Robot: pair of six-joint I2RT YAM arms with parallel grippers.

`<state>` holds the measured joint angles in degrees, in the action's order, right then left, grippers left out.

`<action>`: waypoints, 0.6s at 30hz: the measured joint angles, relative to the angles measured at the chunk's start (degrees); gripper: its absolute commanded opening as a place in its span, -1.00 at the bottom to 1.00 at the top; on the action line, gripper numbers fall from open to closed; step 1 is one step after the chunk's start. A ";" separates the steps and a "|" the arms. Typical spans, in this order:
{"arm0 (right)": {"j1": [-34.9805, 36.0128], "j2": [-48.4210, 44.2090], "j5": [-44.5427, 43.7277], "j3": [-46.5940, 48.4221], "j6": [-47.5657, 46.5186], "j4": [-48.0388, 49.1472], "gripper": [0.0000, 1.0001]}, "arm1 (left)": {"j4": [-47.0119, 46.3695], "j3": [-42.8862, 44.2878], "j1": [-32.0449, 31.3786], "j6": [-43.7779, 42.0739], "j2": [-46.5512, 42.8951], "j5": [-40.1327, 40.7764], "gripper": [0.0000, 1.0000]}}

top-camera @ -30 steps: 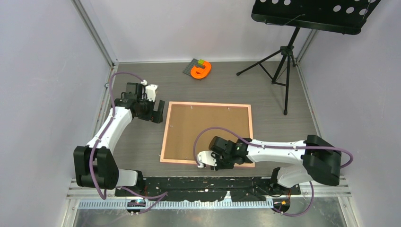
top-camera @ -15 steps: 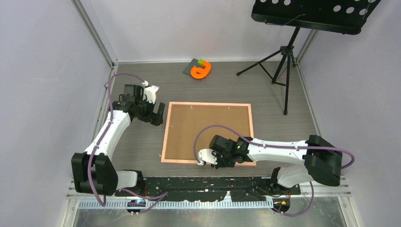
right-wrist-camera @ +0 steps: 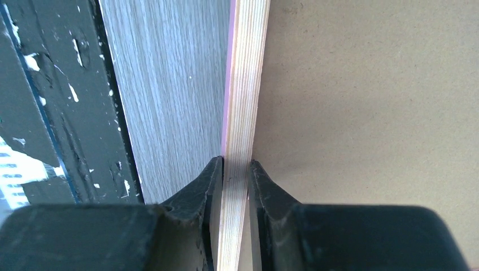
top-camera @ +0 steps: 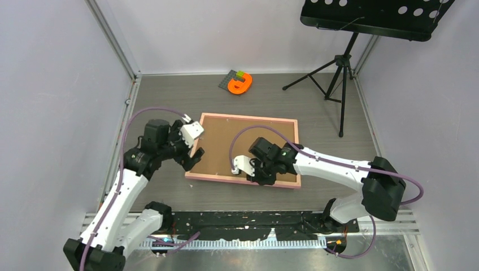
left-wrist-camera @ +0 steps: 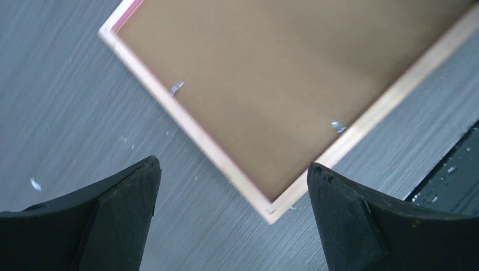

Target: Put the photo into the frame

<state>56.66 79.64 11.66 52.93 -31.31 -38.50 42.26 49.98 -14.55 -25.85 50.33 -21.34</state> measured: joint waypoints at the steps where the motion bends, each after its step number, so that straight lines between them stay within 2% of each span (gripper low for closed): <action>1: -0.33 0.74 0.37 1.03 0.04 -0.50 -0.89 | 0.02 0.00 -2.34 -0.48 -0.74 0.74 0.99; 6: -2.36 3.41 2.80 6.19 0.46 -3.26 -0.89 | 0.20 0.00 -14.99 -3.34 -1.33 4.02 0.99; 10: -4.48 3.76 5.35 10.12 1.36 -5.38 -0.89 | -0.28 -0.13 -22.56 -4.55 -1.31 6.93 0.99; 15: -7.48 3.76 8.90 13.53 2.40 -7.13 -0.89 | -3.58 -3.37 -28.55 -5.55 -0.66 10.78 0.99; 18: -9.31 3.76 10.93 14.36 2.95 -7.50 -0.89 | -6.27 -5.95 -29.79 -6.45 0.11 12.48 0.99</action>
<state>47.35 83.40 22.59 67.29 -28.36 -46.00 35.99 44.03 -44.34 -32.29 50.43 -8.86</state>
